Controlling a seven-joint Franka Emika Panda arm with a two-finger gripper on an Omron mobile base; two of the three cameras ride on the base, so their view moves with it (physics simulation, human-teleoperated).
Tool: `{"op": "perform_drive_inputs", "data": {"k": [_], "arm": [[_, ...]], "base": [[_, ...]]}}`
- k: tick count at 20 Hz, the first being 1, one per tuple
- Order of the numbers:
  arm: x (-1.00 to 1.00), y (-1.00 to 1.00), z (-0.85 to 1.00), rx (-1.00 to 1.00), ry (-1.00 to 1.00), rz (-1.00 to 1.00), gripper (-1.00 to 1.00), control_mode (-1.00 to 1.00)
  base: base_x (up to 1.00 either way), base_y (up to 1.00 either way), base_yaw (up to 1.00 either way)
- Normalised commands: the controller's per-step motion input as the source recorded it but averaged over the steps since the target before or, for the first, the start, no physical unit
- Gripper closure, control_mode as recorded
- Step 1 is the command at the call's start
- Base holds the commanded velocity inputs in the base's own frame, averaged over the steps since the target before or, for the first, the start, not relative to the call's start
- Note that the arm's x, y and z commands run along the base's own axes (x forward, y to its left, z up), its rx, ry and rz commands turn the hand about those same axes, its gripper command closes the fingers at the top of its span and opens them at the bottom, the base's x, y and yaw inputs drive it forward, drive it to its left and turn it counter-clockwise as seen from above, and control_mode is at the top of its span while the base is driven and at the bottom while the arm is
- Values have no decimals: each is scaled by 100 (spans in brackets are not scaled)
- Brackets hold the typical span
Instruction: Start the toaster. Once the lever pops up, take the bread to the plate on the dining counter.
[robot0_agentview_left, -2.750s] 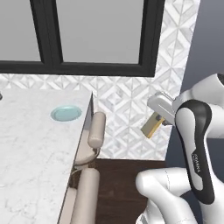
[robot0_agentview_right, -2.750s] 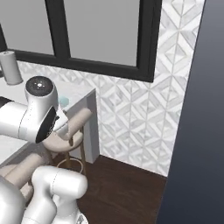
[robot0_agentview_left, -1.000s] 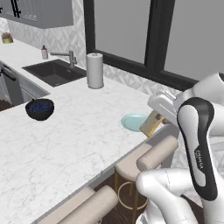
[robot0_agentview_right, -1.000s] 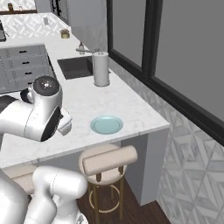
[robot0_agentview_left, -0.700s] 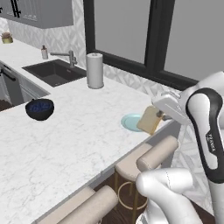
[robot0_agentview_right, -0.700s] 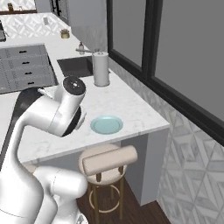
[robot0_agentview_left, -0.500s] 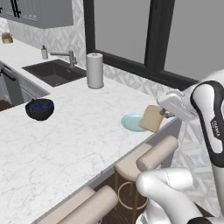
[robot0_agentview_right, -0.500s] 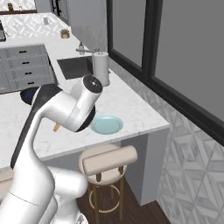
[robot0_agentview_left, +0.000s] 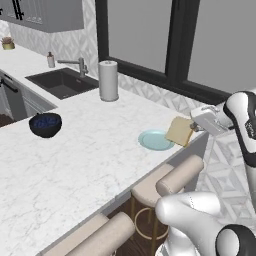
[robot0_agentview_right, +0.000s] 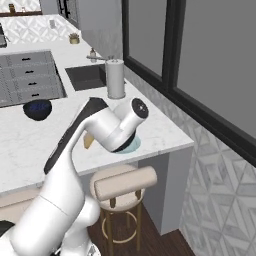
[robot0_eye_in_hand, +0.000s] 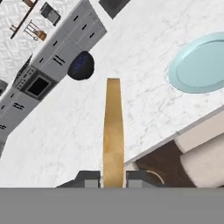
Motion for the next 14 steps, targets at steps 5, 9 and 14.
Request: {"op": "perform_drive_inputs", "data": {"k": [5,9,14], "arm": [[74,-28,-24,8,-4,-2,100,-100],[88,-42,-12,12,4,0,100,-100],[72,-24,-28,8,8,0,100,-100]], "base": [[0,0,0],[0,0,0],[0,0,0]]}}
